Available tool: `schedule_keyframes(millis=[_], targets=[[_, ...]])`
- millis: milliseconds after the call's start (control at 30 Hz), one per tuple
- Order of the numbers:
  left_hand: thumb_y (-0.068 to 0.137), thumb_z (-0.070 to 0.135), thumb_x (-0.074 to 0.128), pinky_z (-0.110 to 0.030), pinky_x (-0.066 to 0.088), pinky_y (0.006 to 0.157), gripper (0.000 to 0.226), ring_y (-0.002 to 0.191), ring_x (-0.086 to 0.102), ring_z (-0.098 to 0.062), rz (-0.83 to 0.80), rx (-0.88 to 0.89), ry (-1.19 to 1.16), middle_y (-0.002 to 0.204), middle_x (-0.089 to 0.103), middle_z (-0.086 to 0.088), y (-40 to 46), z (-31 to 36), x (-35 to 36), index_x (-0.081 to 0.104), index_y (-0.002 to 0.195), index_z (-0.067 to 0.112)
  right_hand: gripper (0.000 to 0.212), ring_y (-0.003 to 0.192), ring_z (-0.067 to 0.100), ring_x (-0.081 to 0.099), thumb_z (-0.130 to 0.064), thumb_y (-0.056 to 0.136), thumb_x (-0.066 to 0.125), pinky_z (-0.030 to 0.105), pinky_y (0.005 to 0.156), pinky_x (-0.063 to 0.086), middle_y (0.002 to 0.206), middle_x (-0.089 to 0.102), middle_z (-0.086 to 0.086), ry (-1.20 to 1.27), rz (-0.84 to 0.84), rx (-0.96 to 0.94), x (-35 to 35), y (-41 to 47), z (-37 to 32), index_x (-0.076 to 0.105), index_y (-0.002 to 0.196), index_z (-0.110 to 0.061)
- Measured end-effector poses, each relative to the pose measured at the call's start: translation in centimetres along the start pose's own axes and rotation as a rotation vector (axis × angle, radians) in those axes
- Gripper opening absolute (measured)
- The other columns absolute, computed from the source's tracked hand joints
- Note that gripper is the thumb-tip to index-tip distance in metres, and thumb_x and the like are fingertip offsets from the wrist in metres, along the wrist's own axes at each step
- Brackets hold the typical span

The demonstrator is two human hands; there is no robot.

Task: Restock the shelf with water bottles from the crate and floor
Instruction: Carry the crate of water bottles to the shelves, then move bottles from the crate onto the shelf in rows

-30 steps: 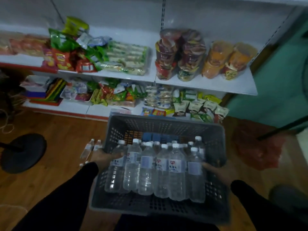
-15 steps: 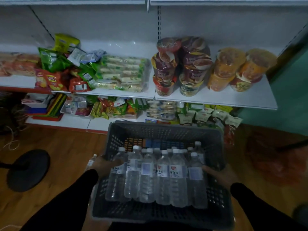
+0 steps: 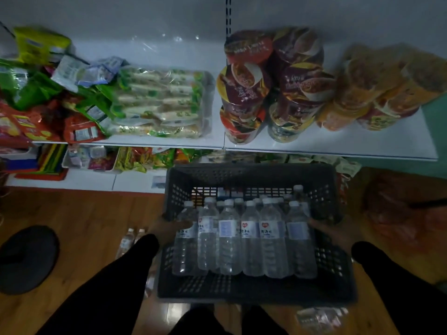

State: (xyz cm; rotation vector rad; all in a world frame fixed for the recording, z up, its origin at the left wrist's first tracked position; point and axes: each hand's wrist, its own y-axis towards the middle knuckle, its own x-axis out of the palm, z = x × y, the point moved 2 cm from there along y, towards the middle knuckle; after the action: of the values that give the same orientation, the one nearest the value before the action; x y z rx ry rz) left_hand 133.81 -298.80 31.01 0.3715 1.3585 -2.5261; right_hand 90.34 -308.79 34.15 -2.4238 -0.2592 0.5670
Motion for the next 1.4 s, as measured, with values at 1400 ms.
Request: schedule_keyframes(millis=[1400], targets=[[0.096, 0.04, 0.055, -0.027, 0.043, 0.081, 0.055, 0.1, 0.06, -0.019, -0.277, 0.373, 0.7, 0.133, 0.055, -0.007, 0.2, 8.3, 4.6, 0.04, 0.144, 0.017, 0.099, 0.129, 0.025, 0.05, -0.087, 0.077, 0.042, 0.037, 0.106, 0.041, 0.148, 0.046, 0.004, -0.6, -0.013, 0.082, 7.8, 0.5, 0.1, 0.042, 0.146, -0.016]])
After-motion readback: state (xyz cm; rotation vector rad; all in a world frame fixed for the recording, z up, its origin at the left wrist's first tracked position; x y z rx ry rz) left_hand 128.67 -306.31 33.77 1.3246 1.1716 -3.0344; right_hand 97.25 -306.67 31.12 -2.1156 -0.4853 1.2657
